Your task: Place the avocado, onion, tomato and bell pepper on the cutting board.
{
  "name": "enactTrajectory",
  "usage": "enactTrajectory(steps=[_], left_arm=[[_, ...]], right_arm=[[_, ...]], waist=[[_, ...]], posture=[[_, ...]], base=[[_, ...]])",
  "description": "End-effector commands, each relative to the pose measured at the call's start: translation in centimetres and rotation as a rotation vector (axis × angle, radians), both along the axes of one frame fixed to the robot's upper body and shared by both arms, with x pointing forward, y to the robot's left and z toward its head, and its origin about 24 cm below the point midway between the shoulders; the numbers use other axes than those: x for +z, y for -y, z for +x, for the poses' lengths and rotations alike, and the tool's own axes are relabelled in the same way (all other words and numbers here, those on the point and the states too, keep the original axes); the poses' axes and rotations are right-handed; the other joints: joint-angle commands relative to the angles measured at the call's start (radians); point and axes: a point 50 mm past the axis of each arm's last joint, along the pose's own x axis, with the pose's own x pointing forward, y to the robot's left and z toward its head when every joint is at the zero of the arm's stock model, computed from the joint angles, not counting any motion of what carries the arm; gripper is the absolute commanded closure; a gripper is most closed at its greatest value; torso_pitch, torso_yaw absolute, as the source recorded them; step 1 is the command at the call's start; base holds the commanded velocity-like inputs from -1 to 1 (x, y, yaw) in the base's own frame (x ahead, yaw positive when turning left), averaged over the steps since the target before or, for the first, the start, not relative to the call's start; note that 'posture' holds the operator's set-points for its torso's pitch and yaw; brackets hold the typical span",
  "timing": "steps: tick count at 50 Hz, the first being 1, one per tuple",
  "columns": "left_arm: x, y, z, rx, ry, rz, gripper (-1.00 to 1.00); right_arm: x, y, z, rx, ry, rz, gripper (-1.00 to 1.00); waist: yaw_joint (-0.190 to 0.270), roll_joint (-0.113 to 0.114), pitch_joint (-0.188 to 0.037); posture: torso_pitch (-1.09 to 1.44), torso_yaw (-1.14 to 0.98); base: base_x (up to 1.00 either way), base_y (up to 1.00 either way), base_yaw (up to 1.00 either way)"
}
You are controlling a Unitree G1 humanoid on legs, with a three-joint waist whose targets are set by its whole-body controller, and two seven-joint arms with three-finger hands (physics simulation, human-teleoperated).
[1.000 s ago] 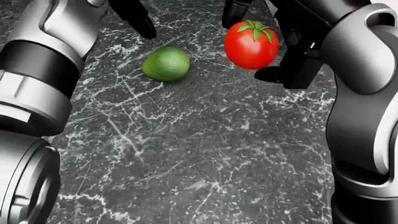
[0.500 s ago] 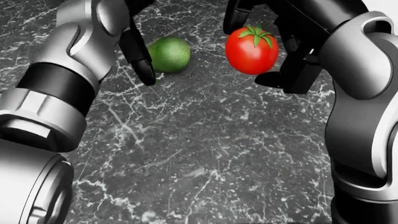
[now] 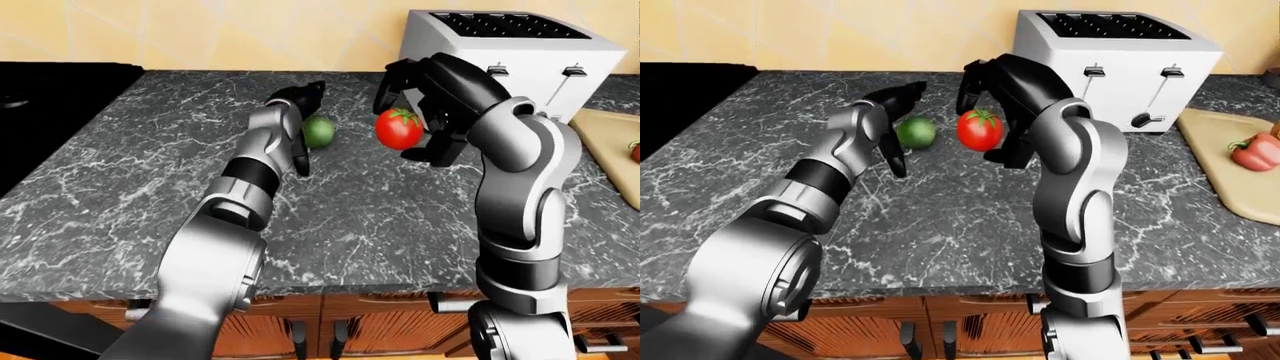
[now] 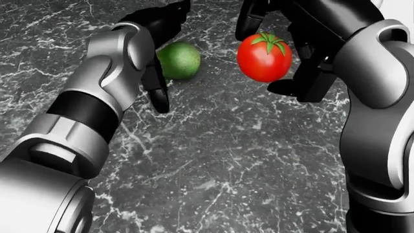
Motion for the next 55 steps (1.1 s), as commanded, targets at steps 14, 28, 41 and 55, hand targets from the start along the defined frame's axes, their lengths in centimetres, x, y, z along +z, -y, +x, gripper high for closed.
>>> enactTrajectory(steps=[14,28,41,55], left_arm=[[1.4,0.3,0.0,-0.038,0.055,-0.001,1.00],[10.1,-0.3,-1.2,-0.072,0.208,-0.177,1.00],[14.0,-1.1,-5.5,-0.115,0.333,-0.215,1.00],[15.2,-1.6,-5.9,-0.111,0.360,-0.237,1.00]], right_arm=[[1.6,0.2,-0.8,-0.008,0.088,0.008,1.00],[2.4,0.3,-0.7,-0.026,0.117,0.038,1.00],[2.9,0.4,-0.9,-0.025,0.171,0.092,1.00],[3.6,0.0,-1.3,0.000,0.198,0.111,1.00]], waist=[[-0.002,-0.001,-0.034],[-0.003,0.001,-0.023],[-0.001,0.007,-0.010],[0.003,0.004,-0.004]], posture=[[0.00,0.00],[0.00,0.00],[0.00,0.00],[0.00,0.00]], base=[[0.00,0.00,0.00],[0.00,0.00,0.00],[0.00,0.00,0.00],[0.00,0.00,0.00]])
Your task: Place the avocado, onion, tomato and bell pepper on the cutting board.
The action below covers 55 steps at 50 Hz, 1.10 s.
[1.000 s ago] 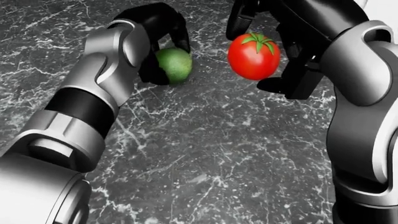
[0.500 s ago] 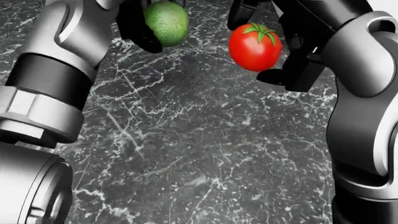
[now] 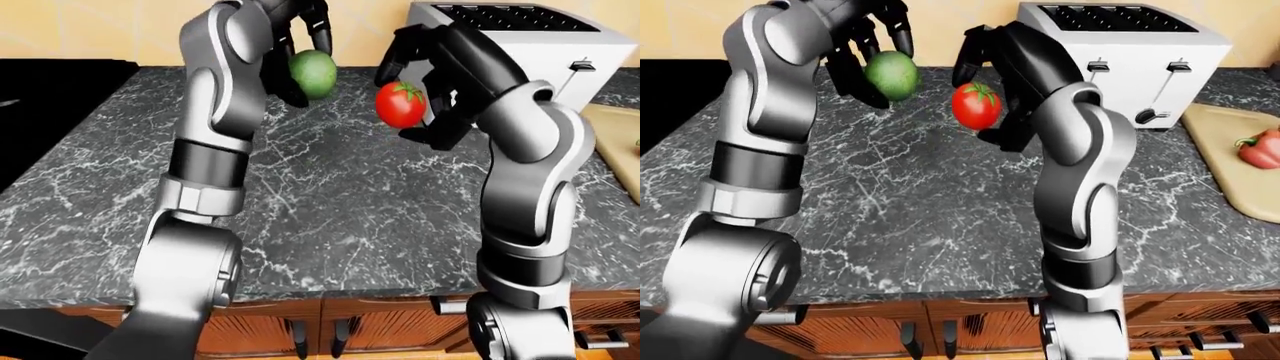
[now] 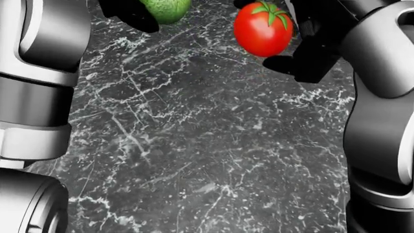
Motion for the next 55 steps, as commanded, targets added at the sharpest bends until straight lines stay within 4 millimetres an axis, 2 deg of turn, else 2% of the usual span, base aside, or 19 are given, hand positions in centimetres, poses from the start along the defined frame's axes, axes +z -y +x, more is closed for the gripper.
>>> enactTrajectory(steps=[1,4,6,9,11,17,19,20,21,23,33,35,36,37,39,43,45,47,55], left_arm=[[2.45,0.11,-1.05,-0.010,0.108,-0.011,1.00],[2.54,0.07,-0.93,-0.008,0.109,-0.014,1.00],[2.53,0.01,-0.77,-0.006,0.107,-0.015,1.00],[2.45,0.04,-0.81,-0.009,0.107,-0.017,1.00],[2.45,0.02,-0.79,-0.009,0.106,-0.021,1.00],[2.30,0.00,-0.63,-0.007,0.104,-0.022,1.00],[2.32,-0.04,-0.61,-0.006,0.102,-0.026,1.00],[2.28,-0.03,-0.61,-0.006,0.103,-0.024,1.00],[2.21,-0.03,-0.58,-0.006,0.101,-0.023,1.00],[2.18,-0.01,-0.58,-0.007,0.100,-0.024,1.00],[2.12,0.02,-0.55,-0.009,0.099,-0.021,1.00],[2.08,-0.03,-0.60,-0.010,0.098,-0.019,1.00],[2.07,-0.04,-0.60,-0.009,0.100,-0.018,1.00],[2.12,-0.06,-0.61,-0.009,0.100,-0.020,1.00],[2.16,-0.05,-0.58,-0.010,0.100,-0.020,1.00],[2.04,0.02,-0.52,-0.011,0.098,-0.017,1.00],[2.09,0.05,-0.59,-0.014,0.100,-0.016,1.00],[2.01,0.08,-0.58,-0.014,0.099,-0.016,1.00],[1.80,0.03,-0.57,-0.014,0.094,-0.016,1.00]], right_arm=[[1.56,0.18,-0.72,-0.010,0.081,0.012,1.00],[1.68,0.14,-0.74,-0.006,0.087,0.015,1.00],[1.61,0.14,-0.67,-0.008,0.086,0.011,1.00],[1.63,0.08,-0.71,-0.005,0.091,0.014,1.00],[1.59,0.10,-0.74,-0.005,0.092,0.013,1.00],[1.41,0.13,-0.68,-0.006,0.090,0.016,1.00],[1.40,0.16,-0.72,-0.007,0.089,0.017,1.00],[1.33,0.14,-0.71,-0.006,0.088,0.017,1.00],[1.31,0.12,-0.70,-0.004,0.087,0.018,1.00],[1.29,0.12,-0.62,-0.004,0.088,0.017,1.00],[1.35,0.08,-0.61,0.001,0.090,0.016,1.00],[1.39,0.05,-0.65,0.002,0.091,0.013,1.00],[1.40,0.05,-0.66,0.003,0.091,0.012,1.00],[1.41,0.05,-0.67,0.004,0.090,0.011,1.00],[1.51,0.01,-0.68,0.005,0.093,0.013,1.00],[1.59,0.04,-0.71,0.007,0.095,0.021,1.00],[1.66,0.05,-0.78,0.010,0.095,0.025,1.00],[1.54,0.00,-0.77,0.013,0.093,0.025,1.00],[1.16,0.00,-0.67,0.013,0.082,0.024,1.00]], waist=[[0.000,-0.001,-0.034],[0.000,-0.001,-0.033],[0.004,0.011,-0.058],[-0.004,0.063,-0.061],[-0.009,0.065,-0.069],[-0.023,0.010,-0.058],[-0.025,-0.042,-0.063],[-0.019,-0.082,-0.092],[-0.028,-0.047,-0.062],[-0.028,-0.055,-0.066],[0.014,0.023,-0.038],[0.018,0.058,-0.042],[0.022,0.112,-0.063],[0.026,0.063,-0.029],[0.014,0.085,-0.062],[0.010,0.029,-0.028],[0.018,-0.024,-0.053],[0.011,-0.005,-0.032],[0.016,0.024,-0.033]], posture=[[0.00,0.00],[0.00,0.00],[0.00,0.00],[0.00,0.00],[0.00,0.00],[0.00,0.00],[0.00,0.00],[0.00,0.00],[0.00,0.00],[0.00,0.00],[0.00,0.00],[0.00,0.00],[0.00,0.00],[0.00,0.00],[0.00,0.00],[0.00,0.00],[0.00,0.00],[0.00,0.00],[0.00,0.00]], base=[[0.00,0.00,0.00],[-0.01,0.00,0.00],[-0.27,-0.11,0.00],[-0.43,-0.29,0.00],[-0.43,-0.29,0.00],[-0.42,-0.29,0.00],[-0.43,-0.29,0.00],[-0.42,-0.28,0.00],[-0.41,-0.29,0.00],[-0.41,-0.29,0.00],[-0.31,-0.29,0.00],[-0.24,-0.29,0.00],[-0.21,-0.29,0.00],[-0.16,-0.29,0.00],[-0.02,-0.19,0.00],[0.00,0.00,0.00],[0.00,-0.05,0.00],[0.00,-0.25,0.00],[0.00,-0.26,0.00]])
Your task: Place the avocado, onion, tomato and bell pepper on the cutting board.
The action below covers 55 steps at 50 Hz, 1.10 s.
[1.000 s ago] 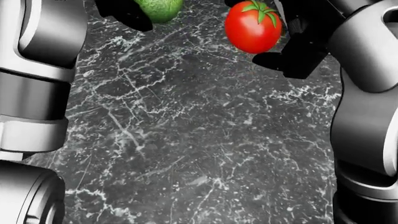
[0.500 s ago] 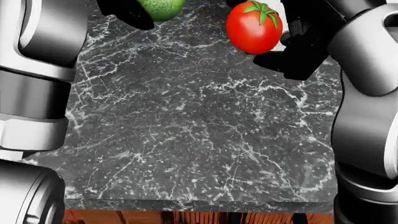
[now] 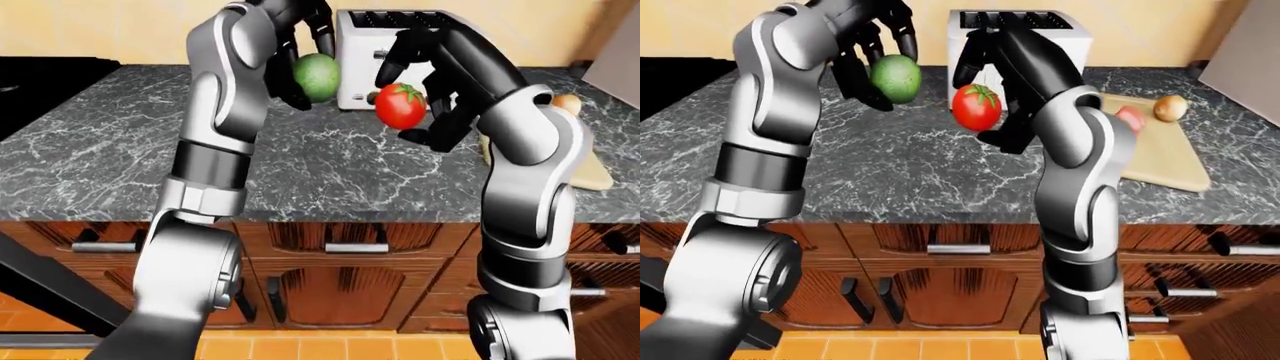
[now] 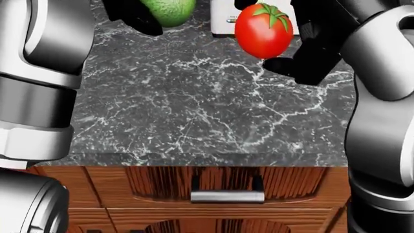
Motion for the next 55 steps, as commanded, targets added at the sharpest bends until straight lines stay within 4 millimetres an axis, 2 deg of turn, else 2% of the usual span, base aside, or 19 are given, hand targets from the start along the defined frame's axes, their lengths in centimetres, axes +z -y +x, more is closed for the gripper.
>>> enactTrajectory(steps=[1,4,9,11,13,14,16,19,24,25,26,29,33,35,37,50,52,53,55], left_arm=[[2.28,-0.27,-0.84,0.006,0.095,-0.017,1.00],[2.18,-0.24,-0.82,0.005,0.092,-0.017,1.00],[2.14,-0.27,-0.87,0.004,0.091,-0.017,1.00],[1.99,-0.29,-0.82,0.004,0.090,-0.013,1.00],[1.99,-0.31,-0.83,0.004,0.089,-0.013,1.00],[2.05,-0.32,-0.84,0.004,0.090,-0.013,1.00],[2.15,-0.30,-0.89,0.002,0.090,-0.016,1.00],[2.11,-0.26,-0.83,0.001,0.089,-0.016,1.00],[2.11,-0.22,-0.85,-0.001,0.088,-0.015,1.00],[2.14,-0.22,-0.87,-0.001,0.090,-0.015,1.00],[2.15,-0.22,-0.88,-0.001,0.090,-0.016,1.00],[1.99,-0.23,-0.85,-0.002,0.087,-0.015,1.00],[1.79,-0.29,-0.79,-0.001,0.084,-0.014,1.00],[1.76,-0.29,-0.78,-0.001,0.083,-0.015,1.00],[1.70,-0.25,-0.76,-0.001,0.083,-0.013,1.00],[1.58,-0.28,-0.77,-0.001,0.080,-0.012,1.00],[1.72,-0.29,-0.80,-0.001,0.082,-0.012,1.00],[1.73,-0.27,-0.80,-0.002,0.083,-0.011,1.00],[1.74,-0.28,-0.79,-0.001,0.083,-0.010,1.00]], right_arm=[[1.50,-0.22,-0.75,0.007,0.085,0.000,1.00],[1.42,-0.19,-0.72,0.005,0.083,-0.003,1.00],[1.43,-0.24,-0.83,0.008,0.085,-0.003,1.00],[1.43,-0.22,-0.77,0.008,0.083,-0.001,1.00],[1.50,-0.25,-0.79,0.009,0.084,-0.002,1.00],[1.56,-0.27,-0.82,0.011,0.084,-0.001,1.00],[1.62,-0.25,-0.81,0.011,0.085,0.000,1.00],[1.68,-0.26,-0.80,0.012,0.087,0.002,1.00],[1.66,-0.26,-0.84,0.012,0.087,0.002,1.00],[1.63,-0.27,-0.85,0.012,0.086,0.000,1.00],[1.63,-0.27,-0.85,0.012,0.087,0.001,1.00],[1.54,-0.31,-0.81,0.012,0.087,-0.001,1.00],[1.42,-0.30,-0.80,0.012,0.085,0.000,1.00],[1.34,-0.29,-0.76,0.012,0.082,0.001,1.00],[1.33,-0.28,-0.76,0.011,0.085,0.001,1.00],[1.35,-0.23,-0.82,0.013,0.085,0.000,1.00],[1.42,-0.26,-0.77,0.013,0.085,-0.001,1.00],[1.42,-0.29,-0.76,0.014,0.086,-0.002,1.00],[1.49,-0.28,-0.76,0.015,0.085,-0.002,1.00]], waist=[[0.007,-0.007,-0.029],[0.012,0.019,-0.022],[0.006,-0.012,-0.037],[0.006,-0.043,-0.041],[0.007,-0.114,-0.052],[0.005,-0.077,-0.043],[0.005,-0.085,-0.043],[0.008,-0.044,-0.035],[0.002,0.055,-0.026],[0.010,0.020,-0.027],[0.003,0.040,-0.037],[0.004,0.037,-0.049],[0.003,-0.001,-0.033],[0.006,-0.036,-0.035],[0.008,-0.122,-0.055],[0.014,0.006,-0.030],[0.011,0.048,-0.042],[0.017,0.012,-0.036],[0.009,0.037,-0.048]], posture=[[0.00,0.00],[0.00,0.00],[0.00,0.00],[0.00,0.00],[0.00,0.00],[0.00,0.00],[0.00,0.00],[0.00,0.00],[0.00,0.00],[0.00,0.00],[0.00,0.00],[0.00,0.00],[0.00,0.00],[0.00,0.00],[0.00,0.00],[0.00,0.00],[0.00,0.00],[0.00,0.00],[0.00,0.00]], base=[[0.00,-0.26,0.00],[0.00,-0.26,0.00],[0.00,-0.26,0.00],[0.00,-0.25,0.00],[0.00,-0.26,0.00],[0.00,-0.26,0.00],[0.00,-0.27,0.00],[0.00,-0.38,0.00],[0.00,-0.45,0.00],[0.00,-0.45,0.00],[0.00,-0.45,0.00],[0.00,-0.45,0.00],[0.00,-0.44,0.00],[0.00,-0.45,0.00],[0.00,-0.44,0.00],[0.00,-0.44,0.00],[0.00,-0.44,0.00],[0.00,-0.44,0.00],[0.00,-0.44,0.00]])
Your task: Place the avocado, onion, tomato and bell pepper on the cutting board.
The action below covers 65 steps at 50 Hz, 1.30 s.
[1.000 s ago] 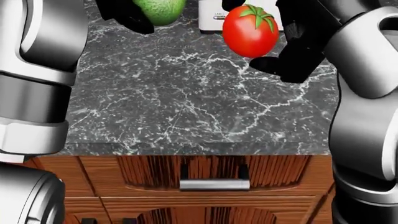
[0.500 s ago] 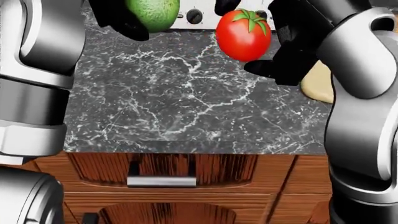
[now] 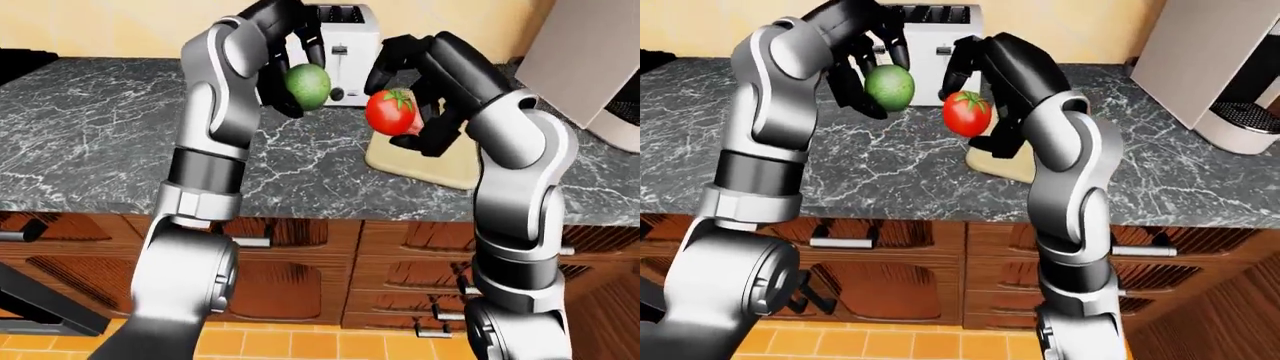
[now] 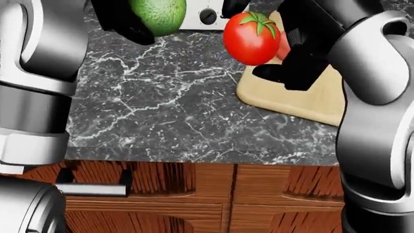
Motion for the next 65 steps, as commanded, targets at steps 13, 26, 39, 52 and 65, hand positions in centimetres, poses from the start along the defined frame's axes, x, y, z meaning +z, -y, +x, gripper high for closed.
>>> enactTrajectory(steps=[13,26,39,52,65], left_arm=[[2.69,0.80,-1.17,-0.033,0.115,-0.003,1.00],[2.54,0.77,-1.05,-0.030,0.112,-0.007,1.00],[2.60,0.76,-1.11,-0.031,0.113,-0.009,1.00],[2.20,0.77,-0.99,-0.032,0.109,-0.009,1.00],[2.37,0.74,-1.07,-0.033,0.111,-0.011,1.00]], right_arm=[[1.84,0.59,-0.83,-0.027,0.099,0.014,1.00],[2.20,0.59,-1.04,-0.024,0.132,0.028,1.00],[2.52,0.56,-1.08,-0.018,0.137,0.022,1.00],[2.27,0.60,-1.05,-0.016,0.137,0.026,1.00],[2.64,0.54,-1.23,-0.006,0.159,0.033,1.00]], waist=[[-0.024,-0.094,-0.030],[-0.038,-0.082,0.001],[-0.052,-0.053,-0.019],[-0.026,-0.084,-0.018],[-0.046,-0.049,-0.015]], posture=[[0.00,0.00],[0.00,0.00],[0.00,0.00],[0.00,0.00],[0.00,0.00]], base=[[0.00,-0.44,0.00],[0.00,-0.15,0.00],[0.00,0.00,0.00],[0.15,0.00,0.00],[0.04,0.00,0.00]])
